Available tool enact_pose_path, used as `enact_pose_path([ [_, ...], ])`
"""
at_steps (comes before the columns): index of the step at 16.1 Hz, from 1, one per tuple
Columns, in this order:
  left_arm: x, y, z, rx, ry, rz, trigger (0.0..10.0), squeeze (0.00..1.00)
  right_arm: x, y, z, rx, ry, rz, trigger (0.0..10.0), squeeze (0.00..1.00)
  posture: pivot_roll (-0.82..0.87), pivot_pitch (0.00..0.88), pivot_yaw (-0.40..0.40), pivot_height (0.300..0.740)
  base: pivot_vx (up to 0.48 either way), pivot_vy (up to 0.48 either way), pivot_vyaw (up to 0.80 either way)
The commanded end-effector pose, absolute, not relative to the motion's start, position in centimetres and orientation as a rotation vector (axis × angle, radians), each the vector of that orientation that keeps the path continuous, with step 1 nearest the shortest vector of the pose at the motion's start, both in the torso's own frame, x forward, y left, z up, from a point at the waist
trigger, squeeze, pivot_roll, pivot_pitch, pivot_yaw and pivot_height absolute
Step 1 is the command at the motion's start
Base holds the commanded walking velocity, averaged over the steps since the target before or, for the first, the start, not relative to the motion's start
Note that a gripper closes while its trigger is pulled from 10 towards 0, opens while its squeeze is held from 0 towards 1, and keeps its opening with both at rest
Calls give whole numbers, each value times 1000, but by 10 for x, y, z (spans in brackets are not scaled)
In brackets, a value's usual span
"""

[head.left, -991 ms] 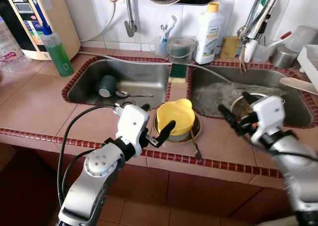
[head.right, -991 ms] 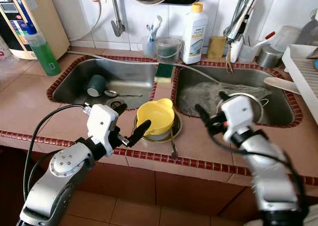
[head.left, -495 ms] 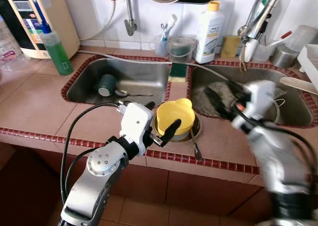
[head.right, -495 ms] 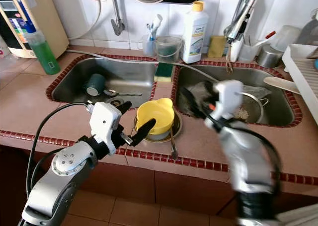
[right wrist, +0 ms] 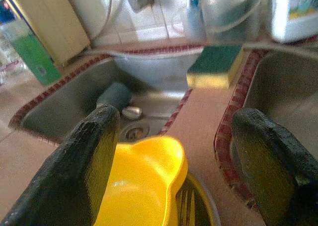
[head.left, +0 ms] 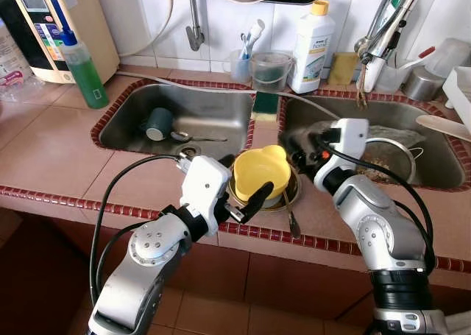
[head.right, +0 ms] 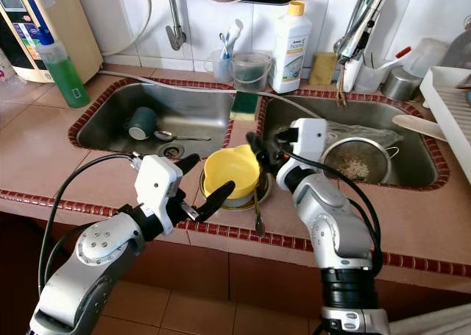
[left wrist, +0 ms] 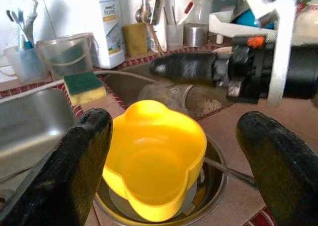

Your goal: Kitchen organization

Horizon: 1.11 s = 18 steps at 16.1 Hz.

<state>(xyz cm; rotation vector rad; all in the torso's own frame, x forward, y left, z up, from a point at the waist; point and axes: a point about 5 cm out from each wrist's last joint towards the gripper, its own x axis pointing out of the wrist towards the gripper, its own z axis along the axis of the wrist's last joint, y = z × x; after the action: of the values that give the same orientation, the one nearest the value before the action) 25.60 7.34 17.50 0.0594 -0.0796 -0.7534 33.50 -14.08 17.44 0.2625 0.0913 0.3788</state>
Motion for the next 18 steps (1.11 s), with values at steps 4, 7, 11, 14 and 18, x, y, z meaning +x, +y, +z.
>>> enact_pose_path([
  [4,254,70,182,67,-105,-777,10000,0,333,-134,167,264,216,377,9961,0,-110,33,12,740,0,0,0],
  [7,253,68,181,64,-102,-782,10000,0,328,-128,162,264,268,410,6392,0,-111,33,14,740,0,0,0],
  [11,253,68,181,61,-102,-783,10000,0,326,-124,159,273,303,412,1137,0,-107,30,14,740,0,0,0],
  [14,253,68,182,60,-103,-781,10000,0,325,-122,158,292,334,422,0,0,-106,31,13,740,0,0,0],
  [18,253,68,182,59,-102,-778,10000,0,325,-120,158,343,366,422,0,0,-102,34,12,740,0,0,0],
])
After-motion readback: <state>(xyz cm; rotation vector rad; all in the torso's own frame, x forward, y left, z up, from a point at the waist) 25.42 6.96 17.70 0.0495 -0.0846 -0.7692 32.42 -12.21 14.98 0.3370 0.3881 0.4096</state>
